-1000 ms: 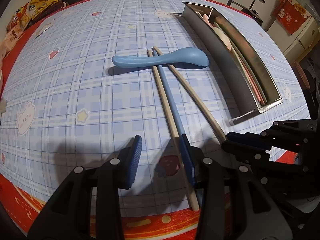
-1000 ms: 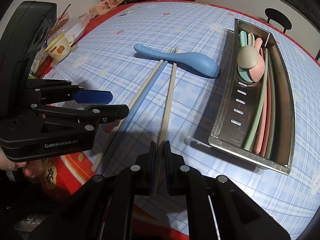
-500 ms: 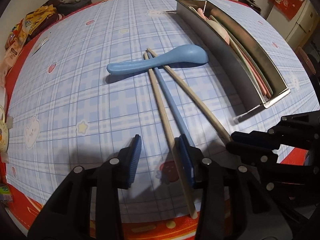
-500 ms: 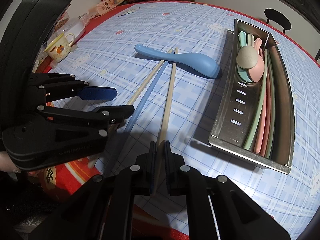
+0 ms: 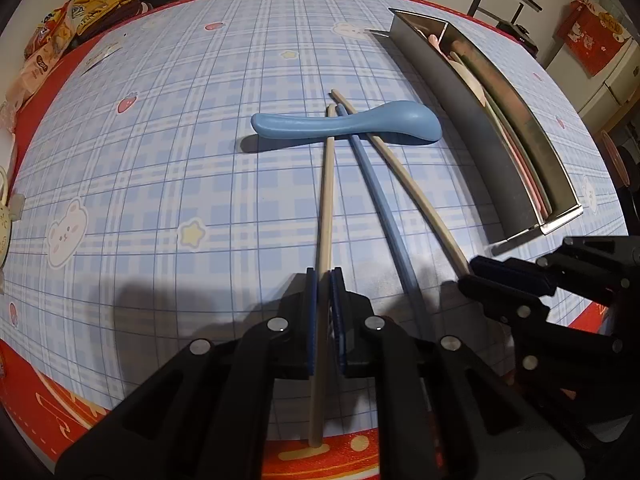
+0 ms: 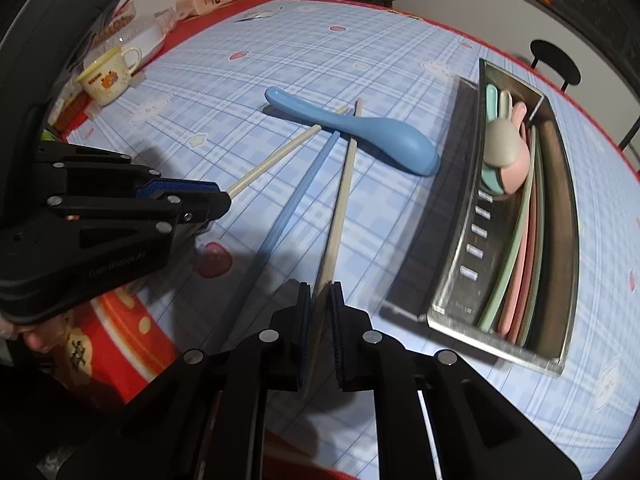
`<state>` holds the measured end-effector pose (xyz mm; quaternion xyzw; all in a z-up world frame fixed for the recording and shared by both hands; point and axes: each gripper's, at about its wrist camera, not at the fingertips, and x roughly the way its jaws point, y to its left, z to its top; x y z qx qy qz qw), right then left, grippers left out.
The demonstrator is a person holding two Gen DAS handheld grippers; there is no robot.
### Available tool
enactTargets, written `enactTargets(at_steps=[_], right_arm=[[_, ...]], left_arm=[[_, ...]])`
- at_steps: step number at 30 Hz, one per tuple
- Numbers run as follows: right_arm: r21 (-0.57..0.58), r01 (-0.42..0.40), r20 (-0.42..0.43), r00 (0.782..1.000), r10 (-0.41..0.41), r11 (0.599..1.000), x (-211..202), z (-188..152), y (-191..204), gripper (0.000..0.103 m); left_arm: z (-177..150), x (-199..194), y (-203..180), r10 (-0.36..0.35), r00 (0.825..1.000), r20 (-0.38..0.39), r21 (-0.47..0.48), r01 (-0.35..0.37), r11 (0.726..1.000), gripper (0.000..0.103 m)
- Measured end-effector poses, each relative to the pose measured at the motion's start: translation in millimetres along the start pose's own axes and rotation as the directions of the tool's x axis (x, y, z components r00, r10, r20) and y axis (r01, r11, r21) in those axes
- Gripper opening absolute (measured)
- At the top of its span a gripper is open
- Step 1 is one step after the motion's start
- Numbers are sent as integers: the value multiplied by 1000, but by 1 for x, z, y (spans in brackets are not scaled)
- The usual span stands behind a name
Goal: Organize utensils
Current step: 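Close the left gripper on a cream chopstick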
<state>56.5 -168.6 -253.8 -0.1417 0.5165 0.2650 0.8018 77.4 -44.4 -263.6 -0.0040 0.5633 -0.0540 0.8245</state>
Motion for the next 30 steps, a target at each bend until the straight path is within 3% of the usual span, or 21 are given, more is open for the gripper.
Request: enactTargets(at_steps=[8,14,30], right_arm=[[6,50,3,999,-50,999,9,16,1,15],[0,60,8,998,-60,998,13,23,2,12],[57,-10,-5,1000,10,998,5,9,-3,8]], left_arm=[[-1,-1,6,-35,999,4,-14,35,999,13],[-1,-1,7,-44,999,7,-13,44,999,13],[-3,-2,8,-49,999,18,-5,49,999,13]])
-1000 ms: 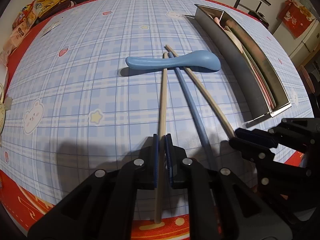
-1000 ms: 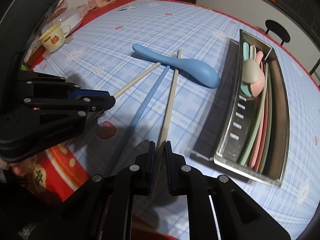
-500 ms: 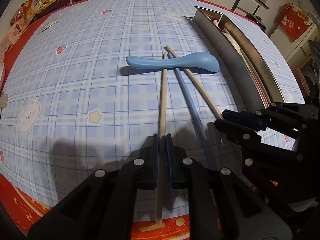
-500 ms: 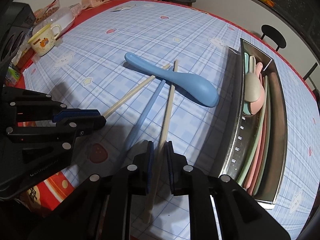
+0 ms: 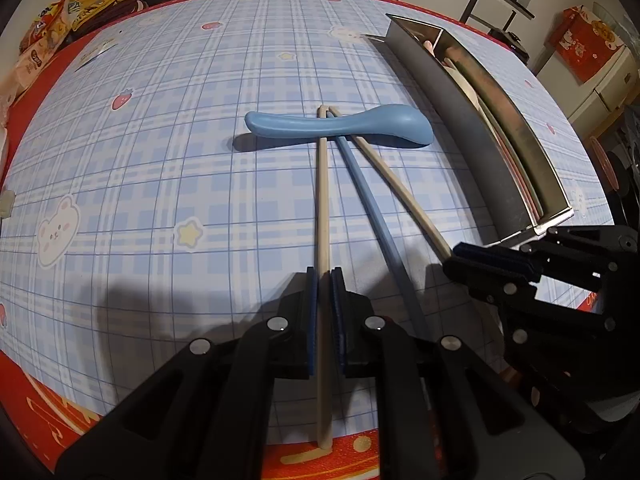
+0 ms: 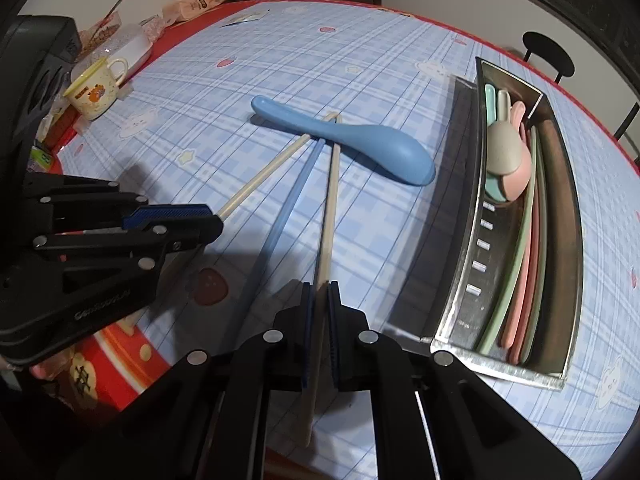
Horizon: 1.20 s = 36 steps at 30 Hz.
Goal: Organize utensils
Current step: 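Close the left gripper on a cream chopstick, then lift both cream chopsticks and carry them toward the steel tray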
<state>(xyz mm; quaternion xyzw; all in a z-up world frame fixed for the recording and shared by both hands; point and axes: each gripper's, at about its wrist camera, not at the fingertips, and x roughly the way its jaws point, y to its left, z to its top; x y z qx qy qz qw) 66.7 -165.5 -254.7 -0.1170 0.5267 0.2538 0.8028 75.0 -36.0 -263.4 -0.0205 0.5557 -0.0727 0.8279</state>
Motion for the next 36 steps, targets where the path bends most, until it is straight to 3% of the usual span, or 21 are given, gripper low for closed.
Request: enactTargets(at_steps=[11,20,29,36], right_arm=[[38,-90,-45,995,91,995,-13,-15,-13,7],[36,-155,-71,985,157,987,-28,-35,-24,7],[33,-172,-34,984,173,985,-48,-40,-32,7],[59,-173,17,985,172,983,-58,-33,-41,7]], left_arm=[[-1,-2,4,-37,998,-40,24,38,999,11],[-26,-19,17,-62,992,-106,35,66,997,10],[-36,-41,62,-22,997,-68,-116,14,993,10],[-28,-66,81,15,1000,4,-187,-14,982,10]])
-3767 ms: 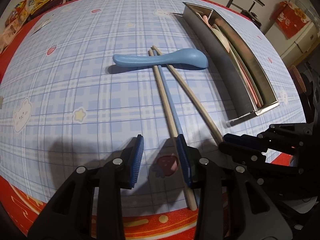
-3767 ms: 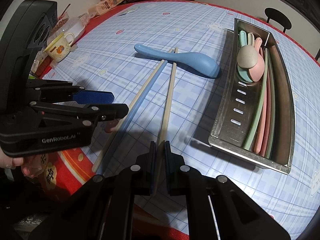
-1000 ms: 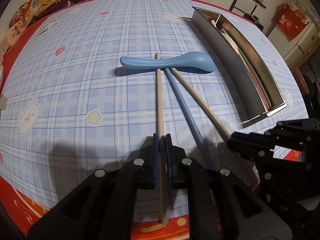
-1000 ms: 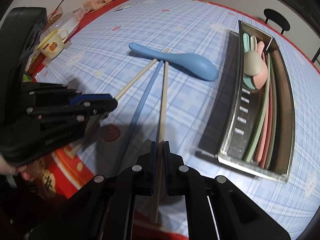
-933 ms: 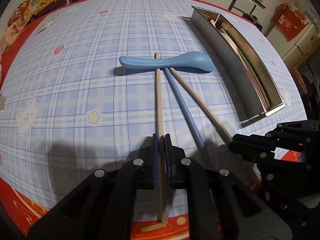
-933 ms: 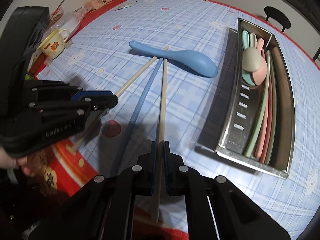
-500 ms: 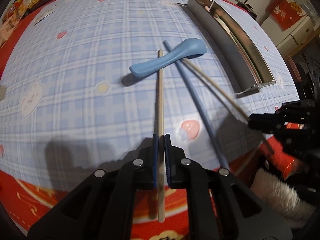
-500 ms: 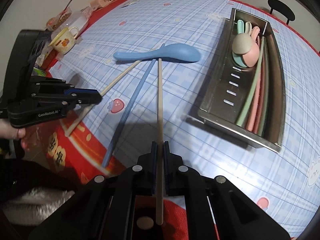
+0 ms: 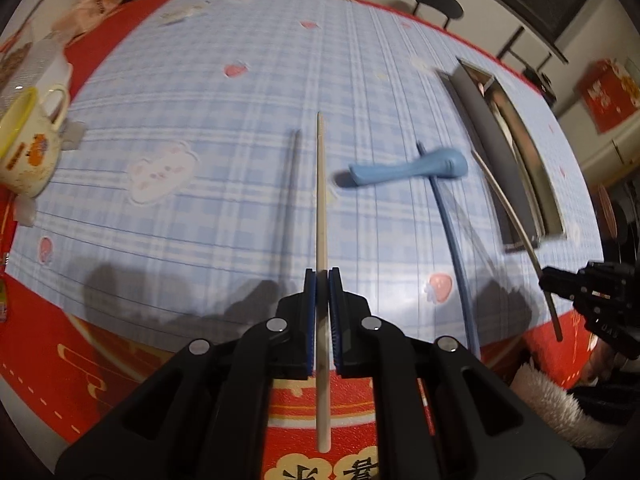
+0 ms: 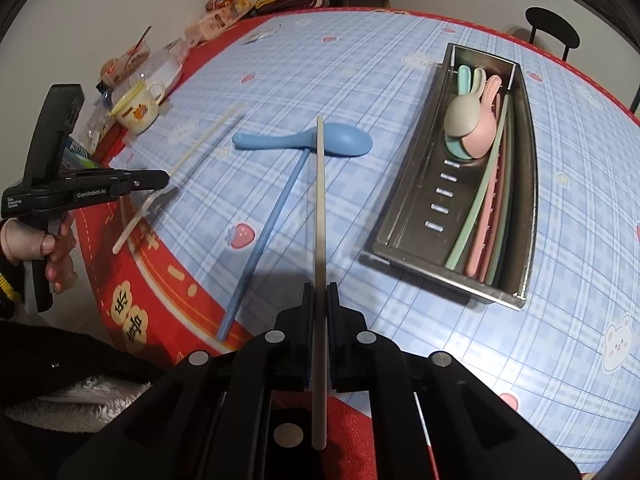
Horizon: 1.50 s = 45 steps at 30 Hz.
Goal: Organize utensils
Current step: 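Lift both cream chopsticks and carry them toward the steel tray, then lower both cream chopsticks into the steel tray and open both grippers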
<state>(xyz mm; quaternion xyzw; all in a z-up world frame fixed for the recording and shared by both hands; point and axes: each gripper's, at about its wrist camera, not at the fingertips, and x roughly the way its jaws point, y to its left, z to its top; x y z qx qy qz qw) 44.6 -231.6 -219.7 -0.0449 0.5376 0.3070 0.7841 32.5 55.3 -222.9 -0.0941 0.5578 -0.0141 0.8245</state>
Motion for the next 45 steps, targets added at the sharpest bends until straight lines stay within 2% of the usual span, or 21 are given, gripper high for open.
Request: enactTargets(at_steps=[6,13,16,20,24,30,35,45], right_arm=[[78,-6,62,998,1,997,-8,10,-11,7],[232,-20,144,989,-14,973,-23,21,-41,7],[292,-22,173,984,-30,956,-28,27,-56,7],[363,-13,197,978,-64,932,-32,37,-74,7],[438,-8,212,973,-95,899,-32,43,-93,7],[539,-17,203,973,-110,842,-24,50,-121,7],[543,0,180,977,-116,840,-16,59,-125,7],[545,24,139,983,-118,838,-3,62,-130,7]], left_arm=[[15,-15,-8,-25,998,55,-12,26,1000,10],[44,-13,-39,-134,988,81,-30,137,990,10],[61,-7,-63,-181,980,78,-15,183,983,10],[85,4,-109,-227,971,72,75,222,972,10],[102,18,-140,-295,955,41,73,291,954,10],[122,48,-179,-396,918,-16,14,396,918,10],[127,69,-195,-414,908,-61,-9,414,910,10],[127,93,-212,-420,901,-103,-31,420,907,10]])
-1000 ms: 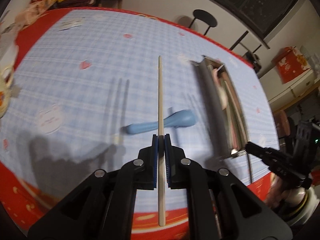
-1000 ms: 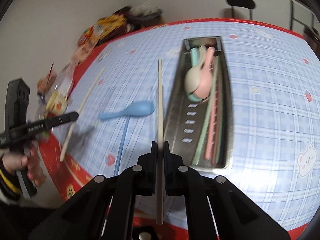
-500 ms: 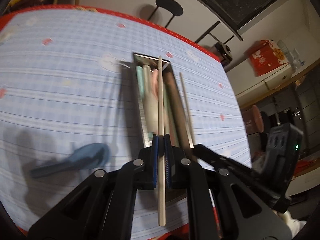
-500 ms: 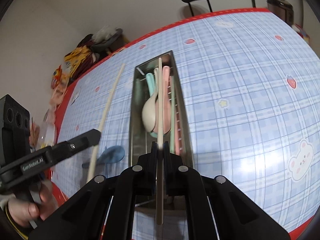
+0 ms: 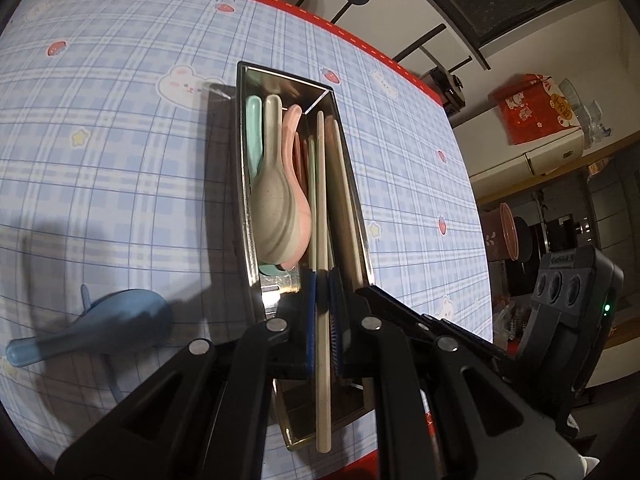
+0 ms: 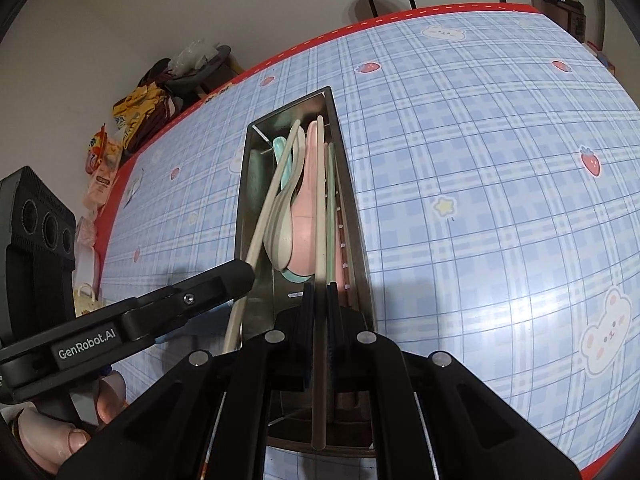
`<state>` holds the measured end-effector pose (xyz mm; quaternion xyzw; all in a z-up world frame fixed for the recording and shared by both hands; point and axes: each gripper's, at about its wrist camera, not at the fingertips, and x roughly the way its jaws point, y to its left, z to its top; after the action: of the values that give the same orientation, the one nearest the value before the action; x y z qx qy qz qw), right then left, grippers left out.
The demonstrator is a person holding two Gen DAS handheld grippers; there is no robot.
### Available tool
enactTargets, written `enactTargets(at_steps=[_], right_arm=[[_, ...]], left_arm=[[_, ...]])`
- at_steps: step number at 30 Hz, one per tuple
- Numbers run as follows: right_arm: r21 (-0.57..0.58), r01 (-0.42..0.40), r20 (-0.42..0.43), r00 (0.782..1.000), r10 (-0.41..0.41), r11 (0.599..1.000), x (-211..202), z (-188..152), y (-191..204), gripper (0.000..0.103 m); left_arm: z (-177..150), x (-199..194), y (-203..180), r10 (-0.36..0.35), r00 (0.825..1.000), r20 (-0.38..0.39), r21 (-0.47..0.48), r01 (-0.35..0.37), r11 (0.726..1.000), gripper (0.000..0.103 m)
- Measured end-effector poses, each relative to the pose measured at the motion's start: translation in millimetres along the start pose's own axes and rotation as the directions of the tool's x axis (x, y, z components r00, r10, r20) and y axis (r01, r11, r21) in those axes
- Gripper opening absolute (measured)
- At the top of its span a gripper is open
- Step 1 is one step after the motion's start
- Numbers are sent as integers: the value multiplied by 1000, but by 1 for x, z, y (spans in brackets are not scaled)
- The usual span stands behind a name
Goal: Organize utensils
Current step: 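Lower both cream chopsticks into the steel tray and open both grippers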
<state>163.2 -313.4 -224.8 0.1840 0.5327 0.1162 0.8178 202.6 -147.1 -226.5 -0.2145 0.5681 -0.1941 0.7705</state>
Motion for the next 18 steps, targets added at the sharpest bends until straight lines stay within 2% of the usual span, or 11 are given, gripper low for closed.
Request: enactTargets(at_steps=[6,8,12,13,14,15,17,18], right_arm=[[1,1,-12,1000,-1,1000,6,1,0,7],[-5,-2,-15,1000,2,1000,6,2,1,8],[-24,3,-1,1000,-3,1000,-1,2,5,8],[-30,3,3,1000,-3,1000,-3,2,6,13],[-38,7,10,1000,-6,999,-6,2,7,23],[-50,14,21,1000,-13,999,-10,2,10,29],[-78,30,48,999,-26,997,-17,0,16,53],[-88,33,56,998,-28,996,-20,-1,18,57]], left_arm=[[2,9,-2,-12,1000,-9,-10,12,1000,10],[2,7,-4,-10,1000,9,3,10,1000,25],[7,-4,-8,-9,999,43,34,7,999,36],[9,-10,-9,-4,998,59,45,2,999,44],[9,-14,-9,-1,997,72,52,-2,999,51],[10,-20,-10,4,996,89,64,-10,998,54],[12,-30,-10,19,994,112,82,-28,996,69],[13,-37,-10,32,991,129,89,-43,995,75]])
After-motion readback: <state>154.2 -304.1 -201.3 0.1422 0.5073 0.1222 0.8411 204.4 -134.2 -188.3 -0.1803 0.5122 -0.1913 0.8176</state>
